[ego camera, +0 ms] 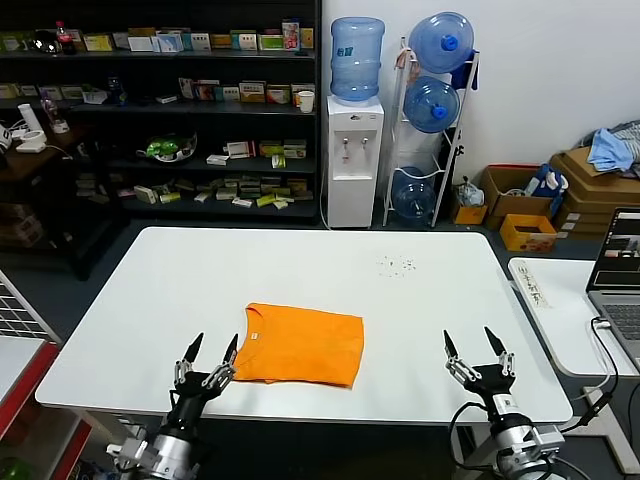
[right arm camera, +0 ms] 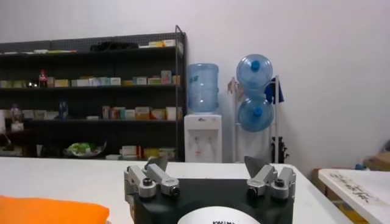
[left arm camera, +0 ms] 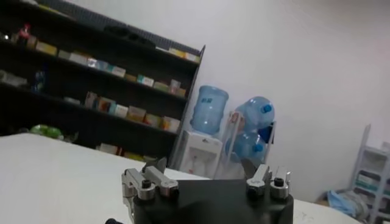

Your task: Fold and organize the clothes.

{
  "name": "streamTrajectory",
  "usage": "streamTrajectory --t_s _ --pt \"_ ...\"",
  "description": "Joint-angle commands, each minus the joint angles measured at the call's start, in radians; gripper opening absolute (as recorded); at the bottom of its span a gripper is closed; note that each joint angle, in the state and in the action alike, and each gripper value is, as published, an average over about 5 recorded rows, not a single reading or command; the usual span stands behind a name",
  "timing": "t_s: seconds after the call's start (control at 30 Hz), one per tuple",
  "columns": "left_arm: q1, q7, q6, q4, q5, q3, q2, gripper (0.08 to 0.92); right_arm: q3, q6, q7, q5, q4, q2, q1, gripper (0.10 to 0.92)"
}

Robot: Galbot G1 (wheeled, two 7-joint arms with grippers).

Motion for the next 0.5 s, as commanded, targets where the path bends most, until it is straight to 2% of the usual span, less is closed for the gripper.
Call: streamTrajectory --t_s 0.03,0.5 --pt "0.079 0.150 -0.190 0.064 0.088 -0.122 -0.062 0.822 0.025 0.155 -0.069 -0.090 -0.044 0.069 -0.029 0.823" --pt "0.073 0.153 -0.192 0.099 0.085 -0.157 -0.038 0.823 0.040 0.172 -0.091 -0.100 -0.043 0.105 -0.041 0.823"
